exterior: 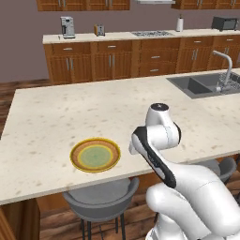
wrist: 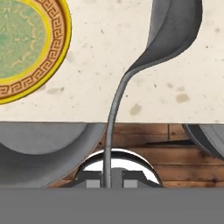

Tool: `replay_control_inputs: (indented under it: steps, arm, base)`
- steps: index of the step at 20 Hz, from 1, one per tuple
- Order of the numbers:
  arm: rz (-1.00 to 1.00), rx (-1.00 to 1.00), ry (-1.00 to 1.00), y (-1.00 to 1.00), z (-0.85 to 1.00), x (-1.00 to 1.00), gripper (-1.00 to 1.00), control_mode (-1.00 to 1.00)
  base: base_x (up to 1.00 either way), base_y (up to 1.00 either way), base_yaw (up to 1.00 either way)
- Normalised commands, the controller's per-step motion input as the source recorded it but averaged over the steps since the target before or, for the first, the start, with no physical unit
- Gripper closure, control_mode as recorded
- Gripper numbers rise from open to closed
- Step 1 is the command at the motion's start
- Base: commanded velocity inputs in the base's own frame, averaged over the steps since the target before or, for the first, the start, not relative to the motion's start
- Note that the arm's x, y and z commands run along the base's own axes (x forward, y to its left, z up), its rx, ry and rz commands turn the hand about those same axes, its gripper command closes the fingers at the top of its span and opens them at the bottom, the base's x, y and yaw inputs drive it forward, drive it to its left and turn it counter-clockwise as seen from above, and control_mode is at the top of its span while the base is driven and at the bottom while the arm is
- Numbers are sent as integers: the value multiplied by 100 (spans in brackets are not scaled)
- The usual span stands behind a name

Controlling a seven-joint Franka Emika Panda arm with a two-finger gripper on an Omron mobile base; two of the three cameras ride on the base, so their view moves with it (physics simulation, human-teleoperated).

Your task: Take the fork and place it on the left side of the plate. Then take the spoon and place it on the right side of the plate. Make sure they're directly next to the plate.

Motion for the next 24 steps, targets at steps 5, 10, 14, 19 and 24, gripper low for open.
replay_control_inputs:
  steps: [5,10,14,19,24]
  arm:
    - [0,0,5,0,-30,56,100,-100]
    - [0,0,0,0,-36,50,100,-100]
    - [0,0,0,0,-38,44,100,-100]
    - [0,0,0,0,-40,33,100,-100]
    - [0,0,2,4,-38,27,100,-100]
  base:
    - [0,0,0]
    - [0,0,0]
    - [0,0,0]
    - [0,0,0]
    - [0,0,0]
